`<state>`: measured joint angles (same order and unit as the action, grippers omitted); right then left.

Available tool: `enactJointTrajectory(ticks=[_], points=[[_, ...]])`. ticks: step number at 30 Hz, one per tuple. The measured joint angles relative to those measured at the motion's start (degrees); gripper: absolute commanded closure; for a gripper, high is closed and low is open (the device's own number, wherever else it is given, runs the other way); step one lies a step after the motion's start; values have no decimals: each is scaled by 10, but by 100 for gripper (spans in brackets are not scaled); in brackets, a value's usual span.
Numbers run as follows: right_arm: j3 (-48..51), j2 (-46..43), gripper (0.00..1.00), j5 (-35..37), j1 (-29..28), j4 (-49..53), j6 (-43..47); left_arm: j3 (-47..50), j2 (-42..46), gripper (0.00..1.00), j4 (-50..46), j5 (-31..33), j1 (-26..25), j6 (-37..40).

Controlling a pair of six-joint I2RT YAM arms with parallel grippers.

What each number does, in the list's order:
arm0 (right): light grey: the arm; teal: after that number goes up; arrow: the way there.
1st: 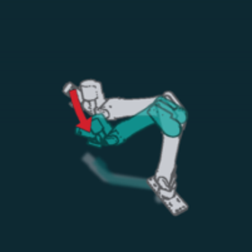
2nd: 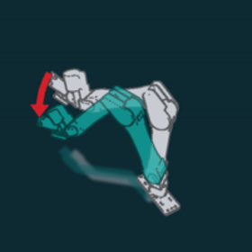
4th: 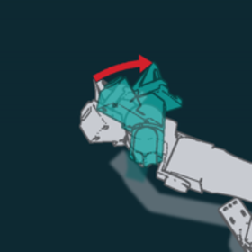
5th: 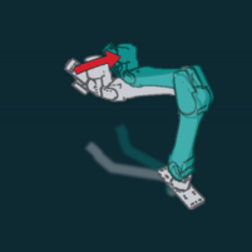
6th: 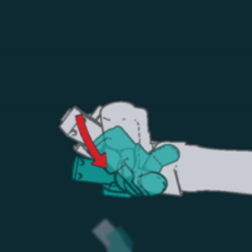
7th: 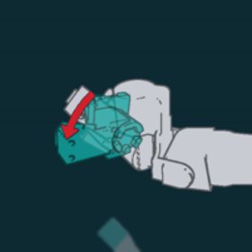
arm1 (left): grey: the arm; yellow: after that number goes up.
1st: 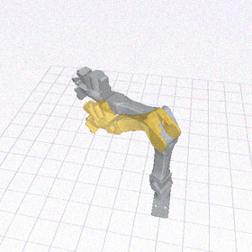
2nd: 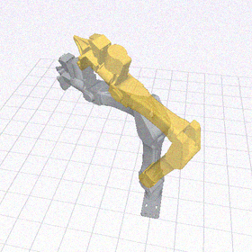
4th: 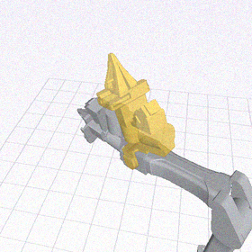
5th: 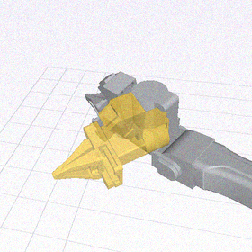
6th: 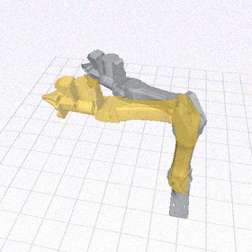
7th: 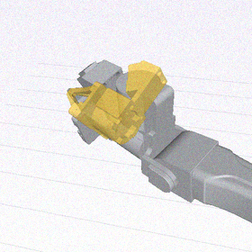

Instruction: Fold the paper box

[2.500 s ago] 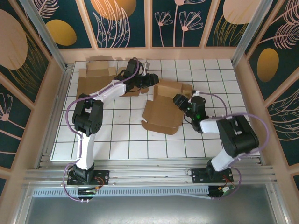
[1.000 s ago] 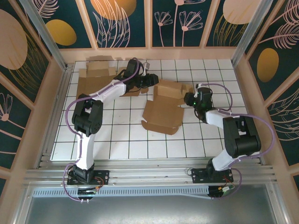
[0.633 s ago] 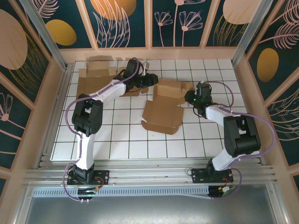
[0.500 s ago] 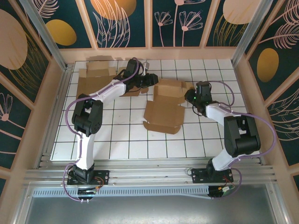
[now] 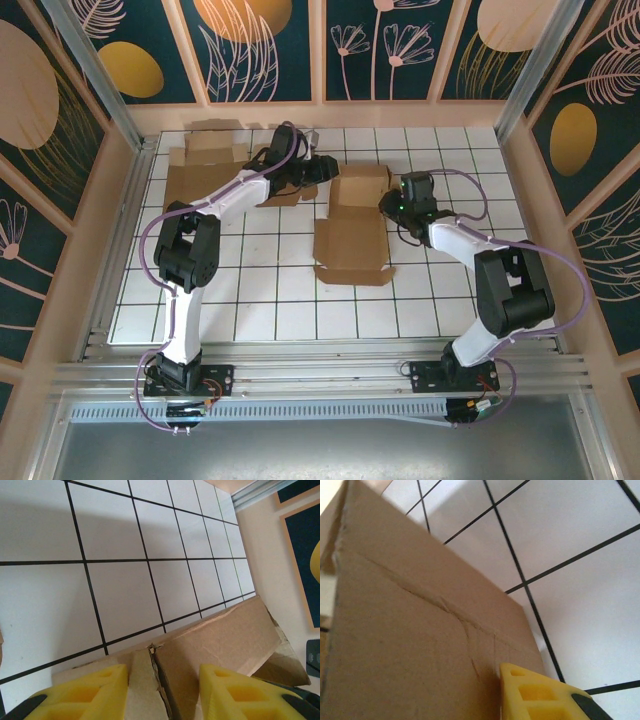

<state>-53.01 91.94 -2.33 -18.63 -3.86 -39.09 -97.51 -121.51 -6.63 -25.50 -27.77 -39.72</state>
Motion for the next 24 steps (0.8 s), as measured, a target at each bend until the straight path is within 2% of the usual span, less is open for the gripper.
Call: enactJointTrajectory(ticks=[6,11,16,24], points=[[-23,0,78,37,-16,26,39,0,0,59,0,1,-2,0],[-24,2,78,49,-17,29,54,0,1,55,-1,5,-2,5],[-24,4,79,69,-17,28,68,1,16,53,-21,31,-5,25],[-24,4,82,90,-18,22,84,46,131,52,-39,109,-11,61]])
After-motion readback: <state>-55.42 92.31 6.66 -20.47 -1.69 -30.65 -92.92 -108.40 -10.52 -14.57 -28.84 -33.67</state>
